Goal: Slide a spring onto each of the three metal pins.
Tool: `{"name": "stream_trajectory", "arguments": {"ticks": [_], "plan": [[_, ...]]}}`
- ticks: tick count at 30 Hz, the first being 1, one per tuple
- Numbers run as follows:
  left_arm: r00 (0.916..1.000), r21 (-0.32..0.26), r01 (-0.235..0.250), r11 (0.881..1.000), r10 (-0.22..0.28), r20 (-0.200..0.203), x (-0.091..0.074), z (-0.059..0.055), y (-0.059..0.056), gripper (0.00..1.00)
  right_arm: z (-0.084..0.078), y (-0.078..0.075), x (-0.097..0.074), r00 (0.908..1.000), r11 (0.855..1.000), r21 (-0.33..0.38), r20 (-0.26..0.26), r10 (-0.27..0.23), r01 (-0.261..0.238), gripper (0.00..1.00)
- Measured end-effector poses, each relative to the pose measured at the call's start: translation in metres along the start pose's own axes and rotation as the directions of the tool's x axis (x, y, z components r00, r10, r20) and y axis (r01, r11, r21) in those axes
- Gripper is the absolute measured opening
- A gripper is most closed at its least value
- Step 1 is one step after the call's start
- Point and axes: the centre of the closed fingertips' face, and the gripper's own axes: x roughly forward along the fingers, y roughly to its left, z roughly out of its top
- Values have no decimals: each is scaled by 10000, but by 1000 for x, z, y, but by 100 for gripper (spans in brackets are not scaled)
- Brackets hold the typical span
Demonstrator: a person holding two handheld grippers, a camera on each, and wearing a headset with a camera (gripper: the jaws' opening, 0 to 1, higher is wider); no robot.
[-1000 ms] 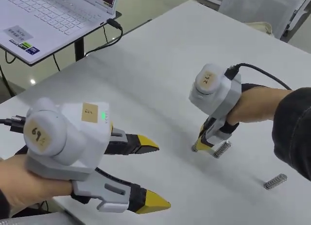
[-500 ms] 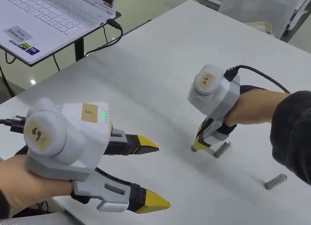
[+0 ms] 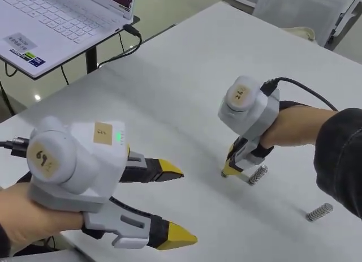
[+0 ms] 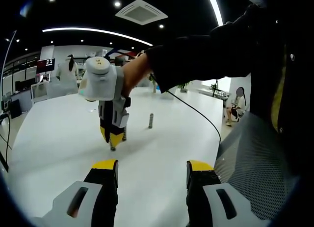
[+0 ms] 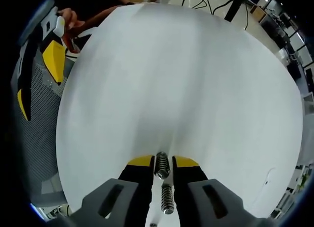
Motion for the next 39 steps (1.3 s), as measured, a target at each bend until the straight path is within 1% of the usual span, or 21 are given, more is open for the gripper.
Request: {"name": "stream_trajectory", "arguments": {"ticks": [4,12,14,16,18,19,20,21,24,26,27,28,29,32,38,39], "plan": [[10000,8,-8,10000,8,-41,0,-1,1,51,1,-1,-5,9998,9999,117,201,-71,68,15],[9998,-35,-40,10000,40,-191,1,-3,3,52,5,-2,-22,9958,9988,343,833,-373,345,19],[9997,-28,-54,10000,53,-256,1,-4,4,52,6,-2,-29,9932,9981,418,1059,-491,449,22],[9995,-6,-60,10000,60,-302,1,-4,4,52,11,0,-36,9872,9967,665,1494,-560,465,23],[9995,11,-46,10000,46,-326,2,-3,4,52,9,0,-44,9842,9954,727,1614,-733,622,23],[9994,15,-45,10000,46,-331,2,-3,5,52,8,0,-45,9838,9952,724,1618,-767,657,24],[9993,52,-33,10000,35,-375,3,-3,5,52,6,0,-51,9810,9937,734,1683,-965,851,25],[9993,65,-27,10000,29,-378,3,-2,5,52,6,0,-54,9787,9927,796,1774,-1032,902,26],[9992,110,-26,9999,30,-394,3,1,6,52,6,1,-65,9685,9885,1025,2117,-1309,1112,27],[9993,108,-25,9999,30,-380,3,3,6,52,7,2,-74,9585,9856,1158,2434,-1487,1235,27],[9993,85,-23,10000,26,-362,3,5,7,52,10,3,-79,9476,9823,1379,2762,-1607,1264,27],[9994,76,-26,10000,29,-352,3,5,7,52,10,3,-83,9425,9807,1475,2896,-1670,1284,28],[9994,62,-28,10000,30,-336,3,6,7,52,10,3,-88,9352,9775,1600,3044,-1812,1373,28],[9995,85,-38,10000,41,-316,4,10,7,52,9,4,-98,9207,9723,1817,3341,-2019,1472,30],[9998,112,-113,9999,115,-176,6,21,9,52,5,8,-118,8811,9571,2438,4032,-2471,1569,32],[9998,119,-136,9998,137,-134,6,23,9,52,3,6,-120,8741,9543,2542,4139,-2542,1572,33]]}}
